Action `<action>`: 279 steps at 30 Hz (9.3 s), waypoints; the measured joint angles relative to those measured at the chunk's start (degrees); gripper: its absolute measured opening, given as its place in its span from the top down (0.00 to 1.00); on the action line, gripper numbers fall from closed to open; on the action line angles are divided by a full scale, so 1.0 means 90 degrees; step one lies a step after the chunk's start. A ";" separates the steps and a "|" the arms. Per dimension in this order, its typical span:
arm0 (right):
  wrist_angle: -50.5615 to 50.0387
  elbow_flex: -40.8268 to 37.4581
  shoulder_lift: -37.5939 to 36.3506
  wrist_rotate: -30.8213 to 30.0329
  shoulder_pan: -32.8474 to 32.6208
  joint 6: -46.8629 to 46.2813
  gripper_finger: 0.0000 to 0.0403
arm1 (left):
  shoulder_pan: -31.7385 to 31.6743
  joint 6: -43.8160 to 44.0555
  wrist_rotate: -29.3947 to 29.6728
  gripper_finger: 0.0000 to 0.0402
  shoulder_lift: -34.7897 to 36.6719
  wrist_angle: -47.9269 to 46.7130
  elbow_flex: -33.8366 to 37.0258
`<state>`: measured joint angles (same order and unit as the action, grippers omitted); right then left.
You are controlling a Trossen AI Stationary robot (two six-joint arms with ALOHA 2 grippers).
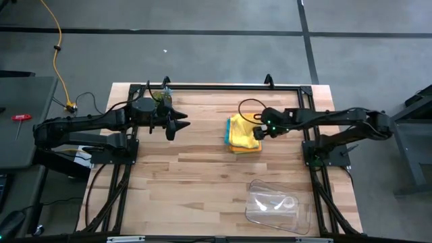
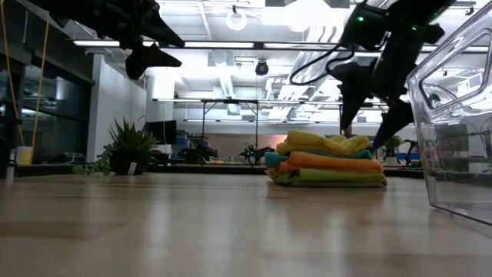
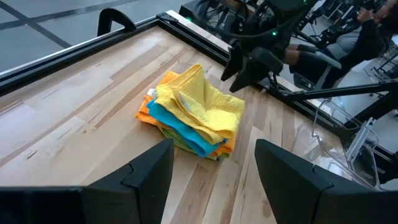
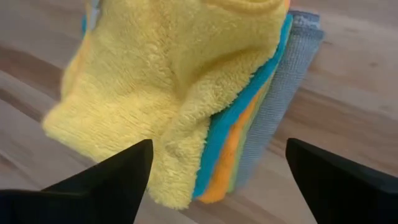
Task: Fold microfiber towels
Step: Put the stacked folded cloths into the bin
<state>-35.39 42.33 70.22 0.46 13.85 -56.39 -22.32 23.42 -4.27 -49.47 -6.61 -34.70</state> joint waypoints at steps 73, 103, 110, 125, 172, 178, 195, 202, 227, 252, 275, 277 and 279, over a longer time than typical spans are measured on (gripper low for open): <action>0.0856 -0.0547 0.0052 -0.0052 0.0253 -0.0587 0.02 | 0.0004 -0.0119 -0.0049 0.46 0.0000 0.0015 0.0002; 0.1384 -0.0240 0.0704 -0.0277 0.0381 -0.0690 0.02 | 0.0004 -0.0117 -0.0070 0.46 0.0000 0.0019 0.0002; 0.0934 -0.0567 0.0167 0.0237 0.0679 -0.0226 0.02 | 0.0004 -0.0097 -0.0070 0.46 0.0000 0.0015 0.0002; 0.3176 -0.1808 0.0404 0.0840 0.0827 -0.0832 0.02 | 0.0003 0.0051 -0.0027 0.46 0.0000 0.0012 0.0002; 0.3014 -0.1375 0.0755 0.0515 0.0987 -0.0263 0.02 | 0.0041 0.0330 -0.0049 0.46 -0.0002 0.0005 0.0002; 0.3167 -0.1592 0.0751 0.0474 0.0999 -0.0324 0.02 | 0.0041 0.0330 -0.0049 0.46 -0.0001 0.0019 0.0002; 0.3815 -0.1805 0.0609 0.1681 0.1346 0.0198 0.02 | 0.0043 0.0566 -0.0051 0.46 -0.0002 0.0053 0.0002; 0.4813 -0.2345 0.0602 0.1903 0.1594 0.0093 0.02 | 0.0043 0.0561 -0.0051 0.46 -0.0002 0.0051 0.0002; 0.7545 -0.3065 0.1274 0.1978 0.1280 -0.1043 0.02 | 0.0046 0.0610 -0.0019 0.46 -0.0002 0.0051 0.0002; 0.8502 -0.2287 0.2672 0.1300 0.0438 -0.1916 0.02 | 0.0046 0.0566 0.0106 0.46 0.0000 0.0051 0.0002; 0.8271 -0.1878 0.2914 0.1569 0.0417 -0.1543 0.02 | 0.0020 -0.2081 0.1354 0.99 -0.5420 0.1333 -0.1362; 0.8269 -0.1878 0.2914 0.1570 0.0418 -0.1542 0.02 | -0.0064 -0.2306 0.1287 1.00 -0.5459 0.0872 -0.1497; 0.8268 -0.1878 0.2914 0.1573 0.0415 -0.1517 0.02 | -0.0101 -0.2636 0.1243 1.00 -0.5459 0.0492 -0.1587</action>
<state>39.02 25.43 96.44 14.62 17.58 -70.04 -23.23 -0.30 6.92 -98.61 -2.19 -48.98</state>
